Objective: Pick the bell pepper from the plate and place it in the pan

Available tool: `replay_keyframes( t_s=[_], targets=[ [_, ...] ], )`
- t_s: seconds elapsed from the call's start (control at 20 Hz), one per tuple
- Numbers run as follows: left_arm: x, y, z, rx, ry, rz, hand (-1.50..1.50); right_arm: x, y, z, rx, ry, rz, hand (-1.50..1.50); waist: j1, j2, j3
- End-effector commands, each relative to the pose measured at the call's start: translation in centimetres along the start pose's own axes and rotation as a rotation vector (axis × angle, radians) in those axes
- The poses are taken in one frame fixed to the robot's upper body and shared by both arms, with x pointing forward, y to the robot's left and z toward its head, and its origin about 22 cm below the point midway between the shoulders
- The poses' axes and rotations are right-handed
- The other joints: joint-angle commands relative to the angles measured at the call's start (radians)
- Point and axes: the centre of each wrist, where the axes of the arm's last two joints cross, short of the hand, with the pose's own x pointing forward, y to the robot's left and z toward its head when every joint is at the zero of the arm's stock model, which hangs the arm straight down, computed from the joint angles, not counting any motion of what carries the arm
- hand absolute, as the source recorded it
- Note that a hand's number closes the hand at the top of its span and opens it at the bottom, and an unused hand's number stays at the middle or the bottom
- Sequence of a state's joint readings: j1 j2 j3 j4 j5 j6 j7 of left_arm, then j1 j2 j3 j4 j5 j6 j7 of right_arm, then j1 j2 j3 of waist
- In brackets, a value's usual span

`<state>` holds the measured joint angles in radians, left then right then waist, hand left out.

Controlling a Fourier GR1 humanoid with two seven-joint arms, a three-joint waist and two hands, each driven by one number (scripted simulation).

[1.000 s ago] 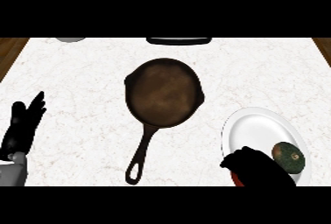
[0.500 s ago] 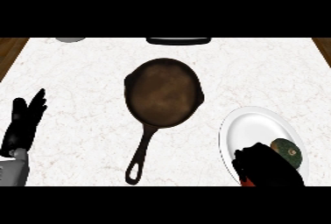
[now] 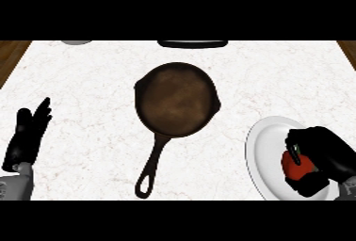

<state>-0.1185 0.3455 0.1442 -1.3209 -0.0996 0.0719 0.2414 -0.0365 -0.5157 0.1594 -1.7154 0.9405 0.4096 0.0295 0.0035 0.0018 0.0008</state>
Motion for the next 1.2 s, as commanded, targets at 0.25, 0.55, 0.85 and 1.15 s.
replay_keyframes(
  t_s=[0.25, 0.55, 0.85, 1.15],
  targets=[
    [0.3, 0.8, -0.1, 0.008, -0.008, 0.000, 0.00, -0.3, -6.1, -0.5, -0.534, -0.161, -0.192, 1.50, -0.001, -0.004, 0.000],
    [0.1, 1.0, -0.4, -0.008, -0.008, 0.005, 0.00, 2.5, -8.2, 0.9, -0.539, -0.229, -0.244, 1.50, -0.005, -0.003, -0.001],
    [-0.5, 0.0, -0.2, 0.003, 0.009, -0.006, 0.00, 7.0, -11.5, -4.5, -0.513, -0.241, -0.332, 1.50, 0.006, -0.001, -0.001],
    [0.5, -0.5, -0.4, -0.043, -0.006, 0.012, 0.00, 12.4, -9.9, -11.0, -0.465, -0.245, -0.456, 1.50, 0.016, 0.003, -0.001]
  ],
)
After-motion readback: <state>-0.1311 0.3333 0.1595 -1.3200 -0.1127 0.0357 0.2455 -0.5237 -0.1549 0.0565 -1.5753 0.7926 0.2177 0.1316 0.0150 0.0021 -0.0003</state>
